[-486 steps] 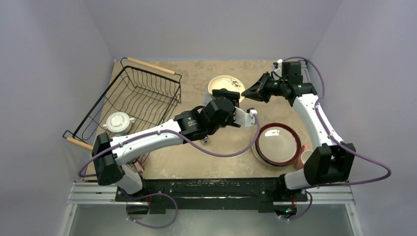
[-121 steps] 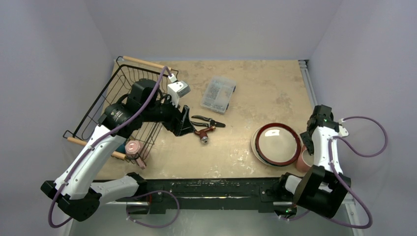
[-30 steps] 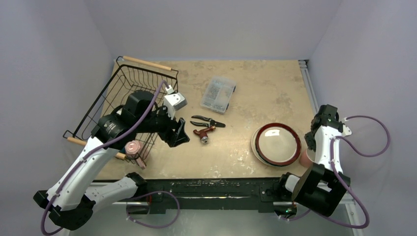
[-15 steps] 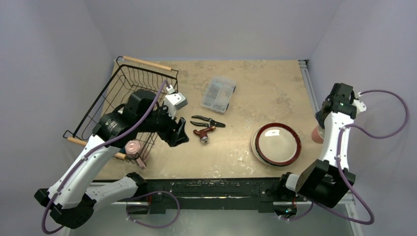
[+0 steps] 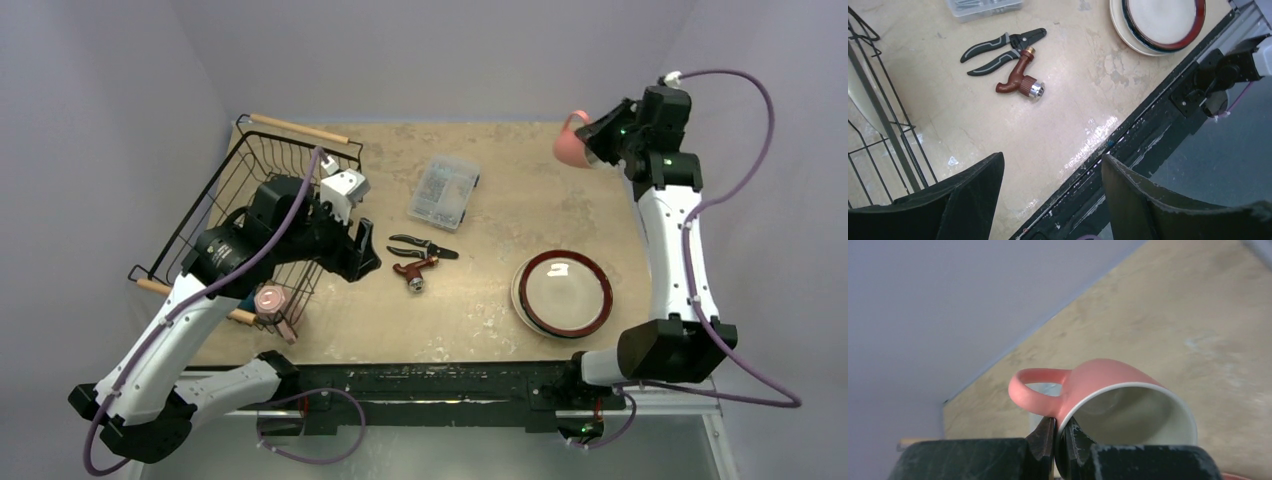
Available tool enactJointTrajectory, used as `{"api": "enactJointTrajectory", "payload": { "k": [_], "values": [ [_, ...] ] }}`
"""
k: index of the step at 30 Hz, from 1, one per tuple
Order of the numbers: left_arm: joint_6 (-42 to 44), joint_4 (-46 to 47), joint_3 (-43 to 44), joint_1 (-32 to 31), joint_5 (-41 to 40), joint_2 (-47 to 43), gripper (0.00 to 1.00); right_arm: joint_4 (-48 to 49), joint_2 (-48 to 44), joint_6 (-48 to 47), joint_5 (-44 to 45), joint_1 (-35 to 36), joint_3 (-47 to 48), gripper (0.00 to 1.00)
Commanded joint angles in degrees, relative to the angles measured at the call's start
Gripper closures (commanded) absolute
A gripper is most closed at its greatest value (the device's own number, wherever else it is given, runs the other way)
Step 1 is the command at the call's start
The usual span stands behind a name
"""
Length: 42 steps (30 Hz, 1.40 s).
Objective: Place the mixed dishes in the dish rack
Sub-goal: Pick up the cup at the corner of the board, then turn the cup upside down in the dish rack.
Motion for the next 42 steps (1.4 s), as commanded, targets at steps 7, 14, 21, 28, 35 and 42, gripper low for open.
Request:
{"api": "enactJointTrajectory", "payload": {
  "k": [7, 14, 21, 28, 35, 42],
  "values": [
    [-19.0, 12.1, 2.5, 10.5, 0.1, -2.4, 0.27, 52.7, 0.7, 30.2, -41.1, 15.1, -8.2, 1.0],
    [-44.5, 30.2, -1.5, 14.1, 10.5, -0.4, 0.24, 63.7, -1.2, 31.7, -50.6, 18.7, -9.8, 1.0],
    [-78.7, 47.8, -4.5, 14.2, 21.7, 6.4, 0.28, 80.8, -5.6, 34.4, -54.4, 21.1, -19.0, 1.0],
    [-104.8, 67.6, -11.2, 10.6, 18.3, 7.3, 0.22, 95.3, -6.7, 36.9, -54.2, 24.8, -23.2, 1.0],
    [-113.7, 76.6, -9.0, 5.1, 17.9, 11.9, 0.16, 96.6, -7.6, 31.7, -54.8, 26.3, -25.8, 1.0],
    [-115.9, 76.4, -8.1, 4.5, 17.6, 12.5, 0.21, 90.4, -7.9, 23.0, -59.9, 26.8, -25.2, 1.0]
  ]
}}
